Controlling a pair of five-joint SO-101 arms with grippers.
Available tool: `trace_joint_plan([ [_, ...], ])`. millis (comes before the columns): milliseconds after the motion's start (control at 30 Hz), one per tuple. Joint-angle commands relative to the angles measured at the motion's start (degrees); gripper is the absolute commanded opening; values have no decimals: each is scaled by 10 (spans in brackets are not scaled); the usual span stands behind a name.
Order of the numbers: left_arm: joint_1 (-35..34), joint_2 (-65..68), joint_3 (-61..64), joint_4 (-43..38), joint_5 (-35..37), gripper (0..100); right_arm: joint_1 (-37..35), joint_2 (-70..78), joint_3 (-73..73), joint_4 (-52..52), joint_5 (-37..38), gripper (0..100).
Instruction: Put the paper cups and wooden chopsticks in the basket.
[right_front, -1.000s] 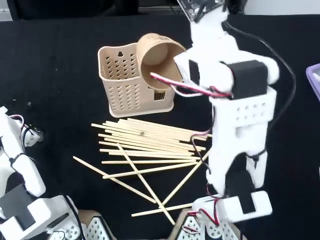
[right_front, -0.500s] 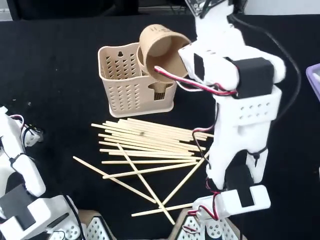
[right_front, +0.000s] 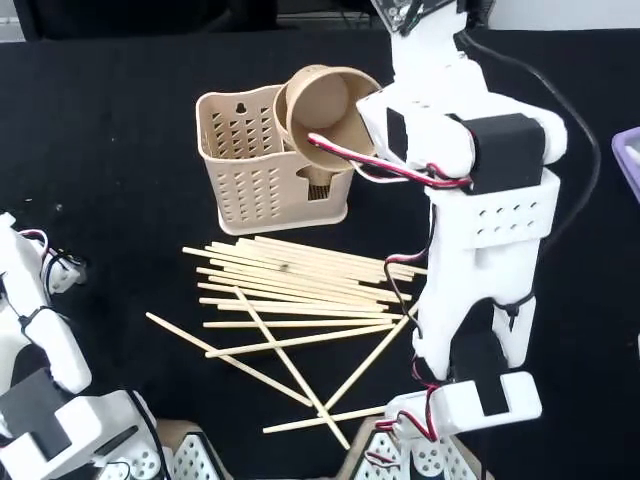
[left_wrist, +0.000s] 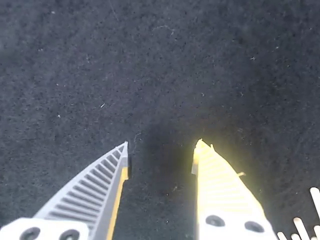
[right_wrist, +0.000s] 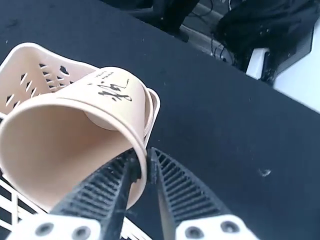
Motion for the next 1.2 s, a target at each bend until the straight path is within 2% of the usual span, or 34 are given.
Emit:
trace_joint_plan([
  [0,5,-18,-7,-2,3,213,8,1,-1,-14,-21,11],
  [333,3,-18,-7,-2,3,213,-4,41,-12,-50,-23,15],
  [567,4,-18,-7,-2,3,213,-35,45,-54,-69,-58,204],
  [833,1,-20,-7,1,3,213,-42,43,-19,-171,-59,178],
  [1000,2,-18,-7,-1,3,213,-42,27,-36,-134,-59,177],
  [1167,6,-18,-7,0,3,213,-40,-2,-51,-53,-55,177],
])
